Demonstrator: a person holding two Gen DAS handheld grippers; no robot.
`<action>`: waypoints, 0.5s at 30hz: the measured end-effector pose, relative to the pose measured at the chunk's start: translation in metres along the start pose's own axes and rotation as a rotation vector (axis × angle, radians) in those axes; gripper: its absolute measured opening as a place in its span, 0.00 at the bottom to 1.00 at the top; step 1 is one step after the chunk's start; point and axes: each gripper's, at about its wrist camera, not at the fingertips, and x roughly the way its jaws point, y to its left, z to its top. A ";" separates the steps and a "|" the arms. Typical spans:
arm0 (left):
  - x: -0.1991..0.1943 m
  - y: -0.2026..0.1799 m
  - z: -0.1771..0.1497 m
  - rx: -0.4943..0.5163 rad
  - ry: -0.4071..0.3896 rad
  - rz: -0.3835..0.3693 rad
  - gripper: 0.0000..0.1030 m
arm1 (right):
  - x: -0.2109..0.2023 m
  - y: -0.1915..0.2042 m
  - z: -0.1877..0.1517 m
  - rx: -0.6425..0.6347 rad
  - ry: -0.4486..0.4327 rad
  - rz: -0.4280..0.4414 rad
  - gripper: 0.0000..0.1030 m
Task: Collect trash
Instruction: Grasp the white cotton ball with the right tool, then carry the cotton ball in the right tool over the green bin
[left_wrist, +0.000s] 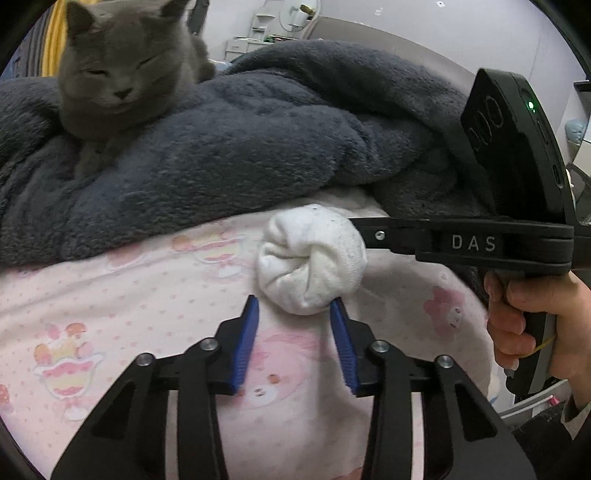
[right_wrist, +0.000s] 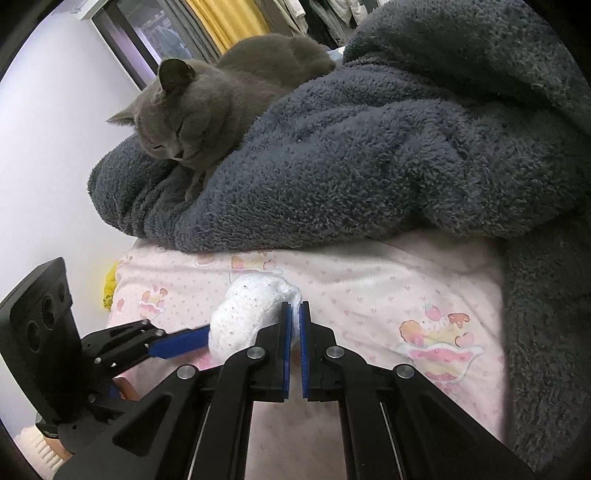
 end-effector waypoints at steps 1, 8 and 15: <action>0.000 -0.001 0.000 0.003 -0.001 -0.006 0.35 | -0.002 0.000 -0.001 -0.004 -0.001 0.002 0.04; -0.010 -0.012 -0.004 0.022 -0.022 -0.057 0.23 | -0.014 0.007 -0.001 -0.020 -0.008 0.013 0.04; -0.034 -0.007 -0.010 0.004 -0.045 -0.052 0.23 | -0.023 0.035 -0.001 -0.057 -0.018 0.038 0.04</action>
